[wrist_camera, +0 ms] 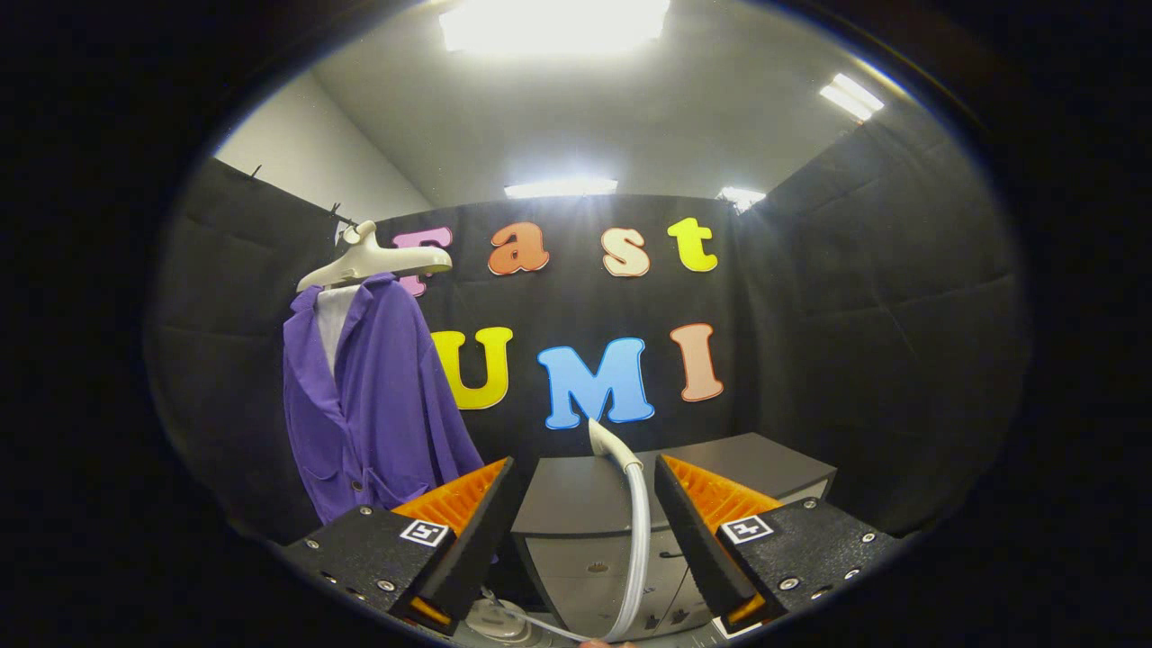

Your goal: Iron the clothes twice with a garment steamer, once on the left side and once on the right side.

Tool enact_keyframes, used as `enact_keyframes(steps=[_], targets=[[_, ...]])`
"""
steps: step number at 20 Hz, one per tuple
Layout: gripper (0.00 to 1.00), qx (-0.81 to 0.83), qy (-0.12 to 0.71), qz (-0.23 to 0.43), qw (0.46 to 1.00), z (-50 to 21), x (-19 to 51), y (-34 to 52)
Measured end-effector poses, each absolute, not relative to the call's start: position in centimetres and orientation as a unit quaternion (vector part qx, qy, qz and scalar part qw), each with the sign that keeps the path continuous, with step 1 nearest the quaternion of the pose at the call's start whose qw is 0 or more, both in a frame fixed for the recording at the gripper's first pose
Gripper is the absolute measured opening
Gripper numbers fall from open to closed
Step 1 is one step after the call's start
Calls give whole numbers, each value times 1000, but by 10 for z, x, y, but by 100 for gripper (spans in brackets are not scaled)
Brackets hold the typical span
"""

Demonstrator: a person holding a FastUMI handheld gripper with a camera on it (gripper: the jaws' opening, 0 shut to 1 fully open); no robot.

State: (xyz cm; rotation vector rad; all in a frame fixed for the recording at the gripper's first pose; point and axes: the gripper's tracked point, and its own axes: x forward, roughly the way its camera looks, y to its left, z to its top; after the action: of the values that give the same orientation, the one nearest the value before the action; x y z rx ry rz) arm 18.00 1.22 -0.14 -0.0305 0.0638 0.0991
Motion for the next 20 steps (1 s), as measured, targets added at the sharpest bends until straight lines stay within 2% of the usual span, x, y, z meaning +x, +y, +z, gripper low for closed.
enact_keyframes(steps=[9,13,20], targets=[[93,67,91,83,990,-8,345,-27],[93,103,146,108,978,-34,408,-40],[92,209,241,141,937,-91,473,-42]])
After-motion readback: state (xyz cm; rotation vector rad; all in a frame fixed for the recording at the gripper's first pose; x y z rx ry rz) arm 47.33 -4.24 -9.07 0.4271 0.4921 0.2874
